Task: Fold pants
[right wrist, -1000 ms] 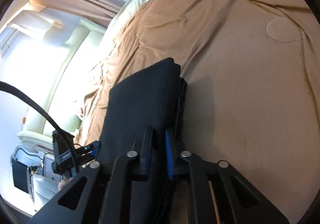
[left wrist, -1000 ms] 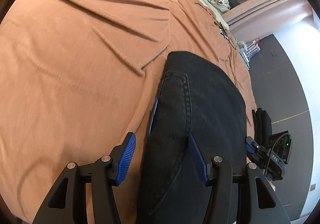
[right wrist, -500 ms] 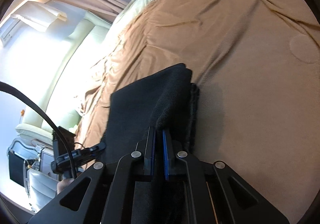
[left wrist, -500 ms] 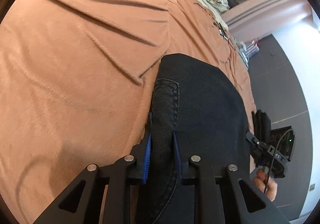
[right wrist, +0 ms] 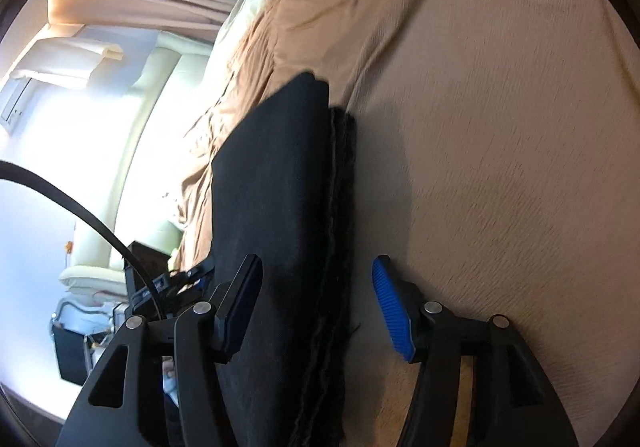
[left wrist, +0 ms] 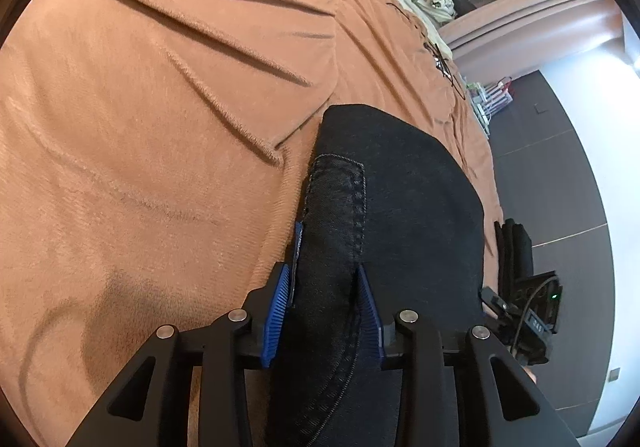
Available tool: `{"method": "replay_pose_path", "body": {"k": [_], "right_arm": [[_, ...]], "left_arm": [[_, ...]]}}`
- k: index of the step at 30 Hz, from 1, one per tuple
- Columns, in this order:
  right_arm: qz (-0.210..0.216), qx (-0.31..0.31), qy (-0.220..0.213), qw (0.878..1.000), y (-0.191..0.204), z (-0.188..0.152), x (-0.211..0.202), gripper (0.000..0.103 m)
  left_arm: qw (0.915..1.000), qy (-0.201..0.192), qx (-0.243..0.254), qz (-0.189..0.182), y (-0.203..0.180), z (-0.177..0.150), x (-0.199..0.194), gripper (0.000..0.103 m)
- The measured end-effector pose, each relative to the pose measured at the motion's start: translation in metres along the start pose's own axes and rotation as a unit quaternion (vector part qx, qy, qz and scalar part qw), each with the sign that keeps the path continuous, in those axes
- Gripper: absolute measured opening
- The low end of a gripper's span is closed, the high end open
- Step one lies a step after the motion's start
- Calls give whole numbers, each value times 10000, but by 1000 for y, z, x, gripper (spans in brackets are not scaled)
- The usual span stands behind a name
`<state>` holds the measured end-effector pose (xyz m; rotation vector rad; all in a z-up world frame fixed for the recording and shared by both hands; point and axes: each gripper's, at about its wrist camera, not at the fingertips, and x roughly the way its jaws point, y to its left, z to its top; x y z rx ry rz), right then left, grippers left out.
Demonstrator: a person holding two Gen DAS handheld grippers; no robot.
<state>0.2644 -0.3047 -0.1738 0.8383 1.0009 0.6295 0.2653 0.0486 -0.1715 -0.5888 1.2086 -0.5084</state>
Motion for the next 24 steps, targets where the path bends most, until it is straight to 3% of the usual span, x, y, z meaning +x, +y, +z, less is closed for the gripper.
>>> {"method": "replay_pose_path", "body": {"k": [10,17,24], "right_arm": [[168,28,689,9975,0,6,16,56],[277,124,762,9966,-7,24,27,48],[399,135,745,9963,-13,25,32,47]], "left_arm": [[9998,78,-3,-169,1,6,9,41],[9995,147,145,-239,-4,21,19,42],[9990,260,288,-240,-7,44,29,42]]}}
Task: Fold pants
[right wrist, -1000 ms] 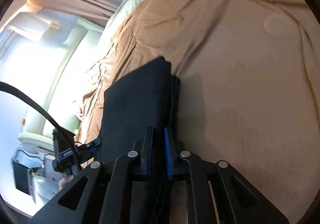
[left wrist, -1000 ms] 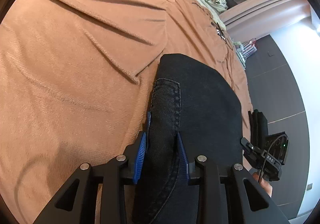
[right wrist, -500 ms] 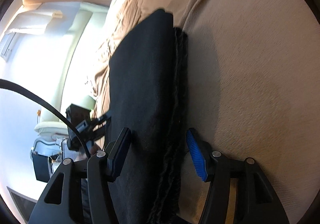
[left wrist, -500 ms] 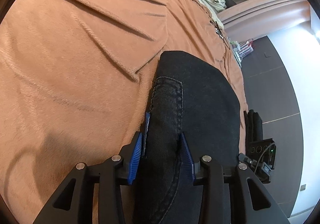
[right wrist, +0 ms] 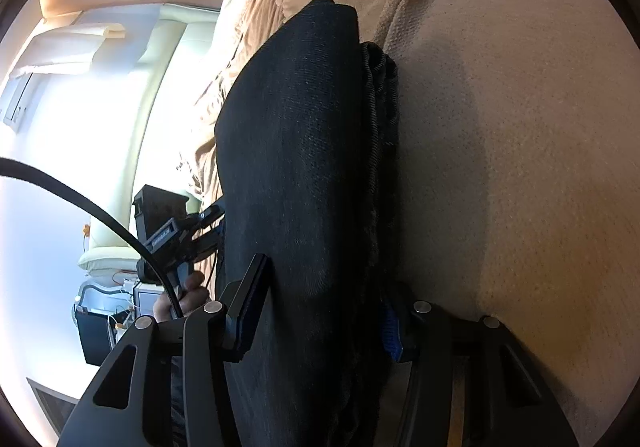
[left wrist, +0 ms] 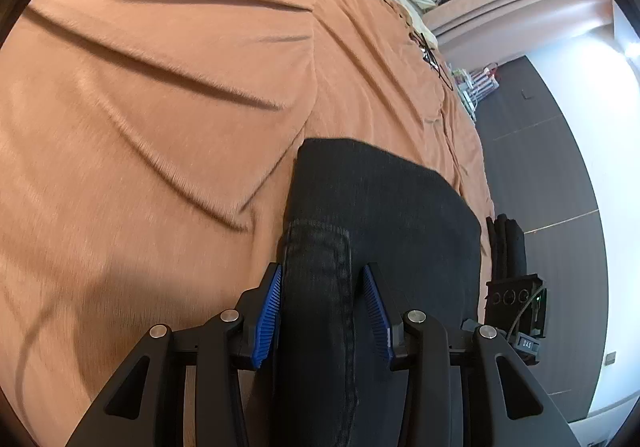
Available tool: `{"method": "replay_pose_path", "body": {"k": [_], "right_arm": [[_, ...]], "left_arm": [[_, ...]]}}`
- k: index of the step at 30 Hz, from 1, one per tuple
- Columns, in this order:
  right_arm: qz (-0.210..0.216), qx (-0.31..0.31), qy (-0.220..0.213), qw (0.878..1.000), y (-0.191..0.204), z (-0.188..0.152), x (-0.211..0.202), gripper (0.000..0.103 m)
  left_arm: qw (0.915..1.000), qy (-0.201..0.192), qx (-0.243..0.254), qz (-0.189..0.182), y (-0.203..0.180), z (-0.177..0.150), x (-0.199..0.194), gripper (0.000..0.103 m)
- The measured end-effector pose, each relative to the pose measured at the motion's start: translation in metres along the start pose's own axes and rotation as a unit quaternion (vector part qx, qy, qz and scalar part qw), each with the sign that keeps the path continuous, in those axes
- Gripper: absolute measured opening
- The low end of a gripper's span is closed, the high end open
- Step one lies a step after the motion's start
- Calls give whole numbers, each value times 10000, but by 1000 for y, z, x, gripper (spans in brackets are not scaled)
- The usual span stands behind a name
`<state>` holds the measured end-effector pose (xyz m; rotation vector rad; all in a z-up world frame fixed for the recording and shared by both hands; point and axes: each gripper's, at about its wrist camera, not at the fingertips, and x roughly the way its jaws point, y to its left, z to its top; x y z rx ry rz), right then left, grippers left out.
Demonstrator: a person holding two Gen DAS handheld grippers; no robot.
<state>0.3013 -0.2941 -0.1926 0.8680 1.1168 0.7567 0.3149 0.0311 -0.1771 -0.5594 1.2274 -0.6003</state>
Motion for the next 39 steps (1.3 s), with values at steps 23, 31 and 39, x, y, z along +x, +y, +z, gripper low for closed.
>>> {"method": "replay_pose_path", "body": {"k": [23,31,39], "right_arm": [[-230,-218,100,9994,19,-10,1,47],[-325,-295,241,9987,22,-4,5,47],[-158,-439,64,9989,26,-2,9,35]], "left_arm": [[9999,105,59,23,4,16,-2,49],[9992,317,-108,-197,10,-20,-5,50],[9993,219,-182,-233,9,-47,-12,47]]}}
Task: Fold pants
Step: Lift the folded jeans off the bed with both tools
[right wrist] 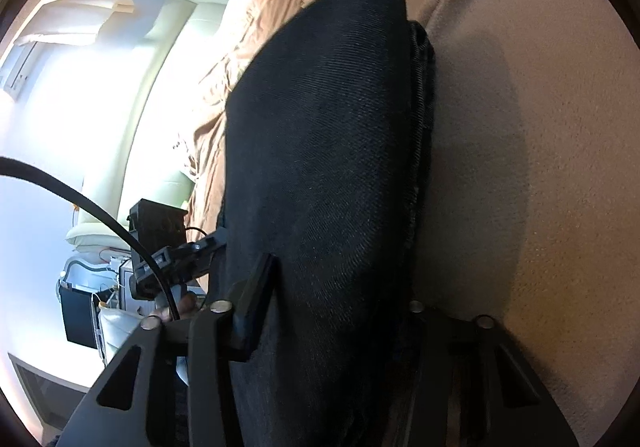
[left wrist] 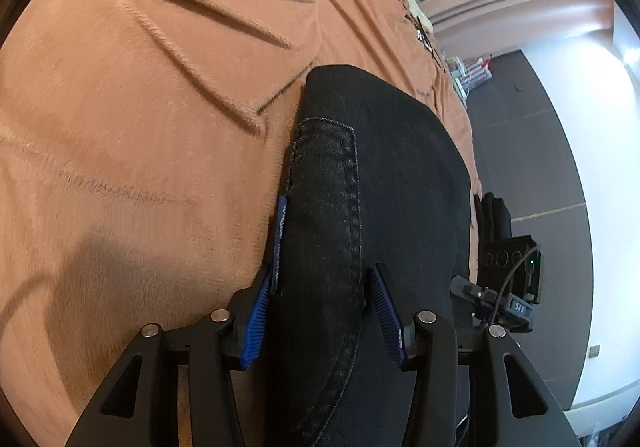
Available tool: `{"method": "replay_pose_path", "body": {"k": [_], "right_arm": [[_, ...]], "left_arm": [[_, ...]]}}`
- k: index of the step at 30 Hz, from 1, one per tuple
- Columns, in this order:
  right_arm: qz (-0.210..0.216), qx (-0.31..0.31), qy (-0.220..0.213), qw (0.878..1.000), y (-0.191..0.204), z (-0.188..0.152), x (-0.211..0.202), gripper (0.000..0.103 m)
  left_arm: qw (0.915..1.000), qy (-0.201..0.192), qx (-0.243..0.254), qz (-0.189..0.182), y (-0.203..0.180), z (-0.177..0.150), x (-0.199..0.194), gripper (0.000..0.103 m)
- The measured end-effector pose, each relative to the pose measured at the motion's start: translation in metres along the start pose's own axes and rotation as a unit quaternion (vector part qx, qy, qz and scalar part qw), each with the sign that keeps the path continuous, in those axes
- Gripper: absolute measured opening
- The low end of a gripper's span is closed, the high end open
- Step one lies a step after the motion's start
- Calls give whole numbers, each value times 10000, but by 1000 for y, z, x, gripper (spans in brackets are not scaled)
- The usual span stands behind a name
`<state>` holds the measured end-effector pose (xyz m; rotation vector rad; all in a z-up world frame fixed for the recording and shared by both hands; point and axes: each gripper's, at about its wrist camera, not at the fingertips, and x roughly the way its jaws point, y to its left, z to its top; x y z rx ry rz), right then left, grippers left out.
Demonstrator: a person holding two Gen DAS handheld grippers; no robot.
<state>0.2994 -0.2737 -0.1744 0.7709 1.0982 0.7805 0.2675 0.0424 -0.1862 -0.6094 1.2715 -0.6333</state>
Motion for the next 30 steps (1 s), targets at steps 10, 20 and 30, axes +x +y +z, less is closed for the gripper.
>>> {"method": "replay_pose_path", "body": {"k": [10,20,30], "right_arm": [[-114,-626,-238,9977,47,-10,-18,23],[13,-885,-410,9952,82,-24,-22,23],[92,-1187,-525,9915,107,-36,-34,23]], "left_arm": [[9991,-373,173,63,-28,-10,-27,31],[9969,-724,311,-23,-44,-19,-70,31],[9931,-1044,513,-160,-56,-35,-111,29]]}}
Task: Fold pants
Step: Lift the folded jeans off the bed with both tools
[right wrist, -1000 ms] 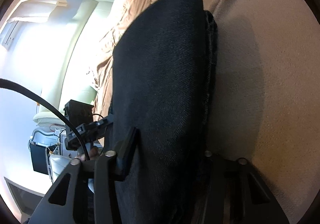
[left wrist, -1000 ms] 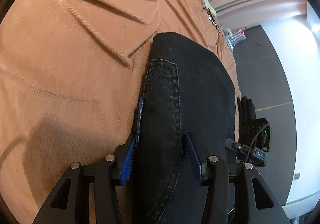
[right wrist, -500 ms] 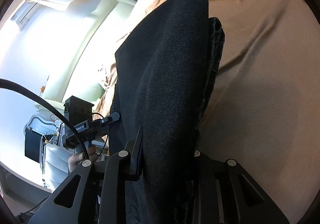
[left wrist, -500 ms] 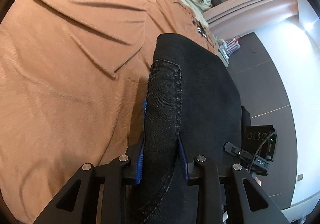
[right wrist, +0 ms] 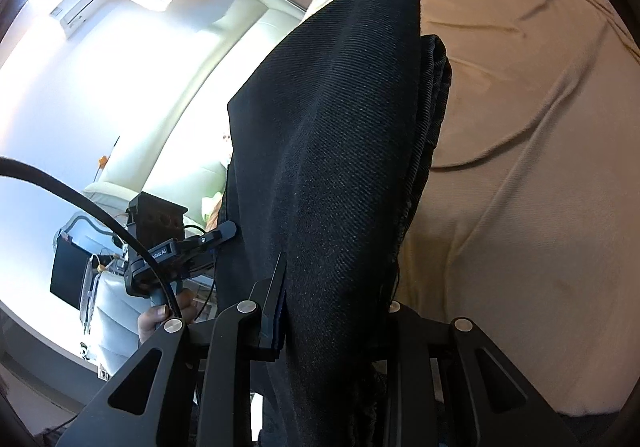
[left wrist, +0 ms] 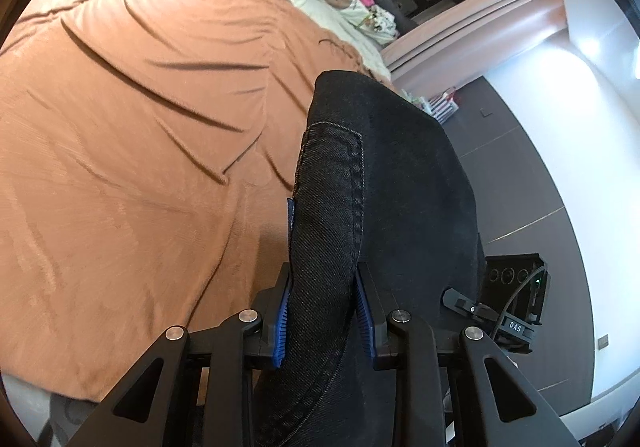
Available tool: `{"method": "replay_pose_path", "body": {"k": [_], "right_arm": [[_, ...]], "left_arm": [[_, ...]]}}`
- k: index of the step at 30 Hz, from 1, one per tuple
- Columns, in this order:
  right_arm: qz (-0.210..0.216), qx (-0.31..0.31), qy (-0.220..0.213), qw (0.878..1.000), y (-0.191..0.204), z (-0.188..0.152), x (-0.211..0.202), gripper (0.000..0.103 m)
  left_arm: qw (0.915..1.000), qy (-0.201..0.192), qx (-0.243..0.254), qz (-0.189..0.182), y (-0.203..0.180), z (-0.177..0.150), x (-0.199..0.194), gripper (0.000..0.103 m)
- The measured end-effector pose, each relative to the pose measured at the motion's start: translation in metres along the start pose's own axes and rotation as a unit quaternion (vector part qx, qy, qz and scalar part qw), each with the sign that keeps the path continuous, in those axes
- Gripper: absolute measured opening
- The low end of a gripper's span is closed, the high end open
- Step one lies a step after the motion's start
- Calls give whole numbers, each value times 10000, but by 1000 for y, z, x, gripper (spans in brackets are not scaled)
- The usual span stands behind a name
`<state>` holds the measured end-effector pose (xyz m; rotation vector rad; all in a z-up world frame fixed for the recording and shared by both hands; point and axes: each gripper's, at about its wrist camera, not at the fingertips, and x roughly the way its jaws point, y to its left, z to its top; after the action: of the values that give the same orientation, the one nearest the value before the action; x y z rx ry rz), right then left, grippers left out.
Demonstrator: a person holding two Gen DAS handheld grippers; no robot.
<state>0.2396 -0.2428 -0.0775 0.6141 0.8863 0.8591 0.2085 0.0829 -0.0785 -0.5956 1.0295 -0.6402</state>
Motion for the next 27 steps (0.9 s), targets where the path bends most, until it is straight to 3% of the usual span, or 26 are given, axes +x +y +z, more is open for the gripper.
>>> {"method": "replay_pose_path", "body": {"k": [13,27], "right_arm": [[306,-422,-260,9983,41,-16,-8,23],[836,-884,-388,9918,75,-18,-4,23]], "left_arm": [[9983,-512,289,-18,-25,-20,-70,27],[9916,-1124,597,247,-64,-46,-156,26]]}}
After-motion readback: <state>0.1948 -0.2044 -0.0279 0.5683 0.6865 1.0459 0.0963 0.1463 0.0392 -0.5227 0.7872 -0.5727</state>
